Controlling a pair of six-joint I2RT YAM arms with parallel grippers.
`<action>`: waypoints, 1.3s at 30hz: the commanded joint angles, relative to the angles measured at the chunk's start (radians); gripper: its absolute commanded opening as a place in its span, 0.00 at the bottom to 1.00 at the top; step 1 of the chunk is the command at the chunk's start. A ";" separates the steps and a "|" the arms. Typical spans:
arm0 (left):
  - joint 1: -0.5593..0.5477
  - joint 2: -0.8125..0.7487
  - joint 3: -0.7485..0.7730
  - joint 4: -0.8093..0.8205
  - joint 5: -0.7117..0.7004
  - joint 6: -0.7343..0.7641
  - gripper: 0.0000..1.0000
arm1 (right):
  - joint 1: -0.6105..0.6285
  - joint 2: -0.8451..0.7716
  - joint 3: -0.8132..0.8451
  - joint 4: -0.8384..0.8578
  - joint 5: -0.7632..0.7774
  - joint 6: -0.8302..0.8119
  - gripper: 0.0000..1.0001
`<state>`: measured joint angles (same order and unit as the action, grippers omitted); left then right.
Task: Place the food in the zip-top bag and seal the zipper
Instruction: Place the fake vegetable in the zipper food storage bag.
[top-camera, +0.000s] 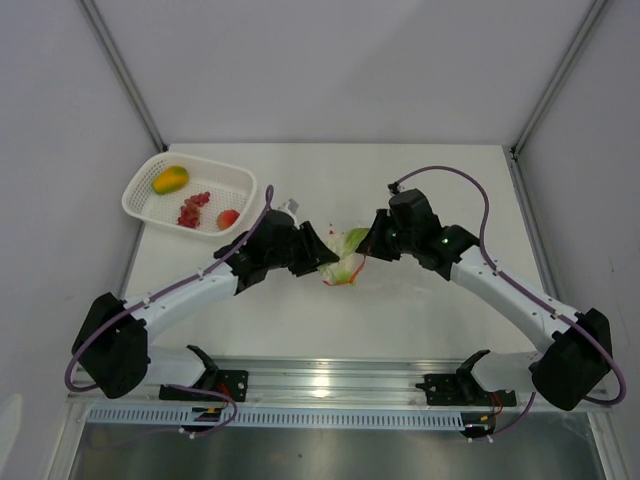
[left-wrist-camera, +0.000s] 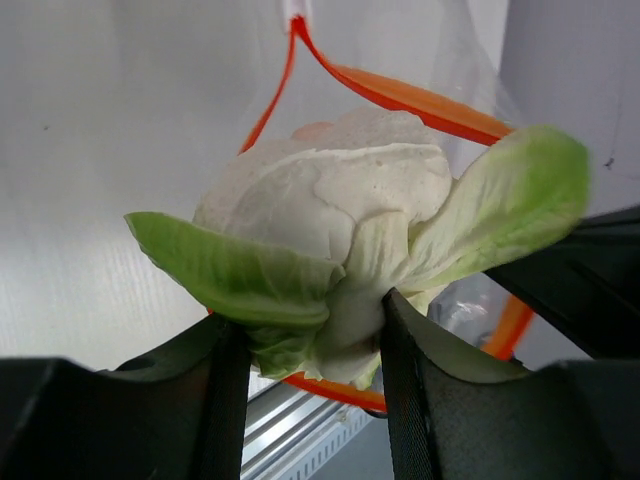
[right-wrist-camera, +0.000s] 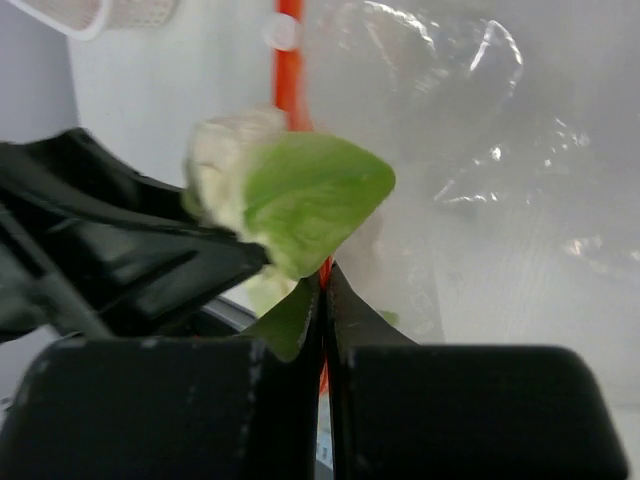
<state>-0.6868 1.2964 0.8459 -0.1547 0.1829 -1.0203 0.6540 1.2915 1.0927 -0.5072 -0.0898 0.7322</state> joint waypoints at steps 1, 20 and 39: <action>-0.031 0.032 0.044 -0.127 -0.074 -0.006 0.01 | 0.013 -0.044 0.019 0.142 -0.070 0.096 0.00; -0.091 0.110 0.214 -0.149 0.113 0.195 0.01 | 0.056 0.028 0.003 0.115 -0.033 -0.080 0.00; -0.088 0.308 0.084 0.473 0.657 0.146 0.01 | 0.053 0.034 0.039 0.064 -0.016 -0.169 0.00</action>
<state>-0.7643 1.5738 0.9360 0.0437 0.6434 -0.7994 0.7017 1.3231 1.0943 -0.4603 -0.0902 0.5888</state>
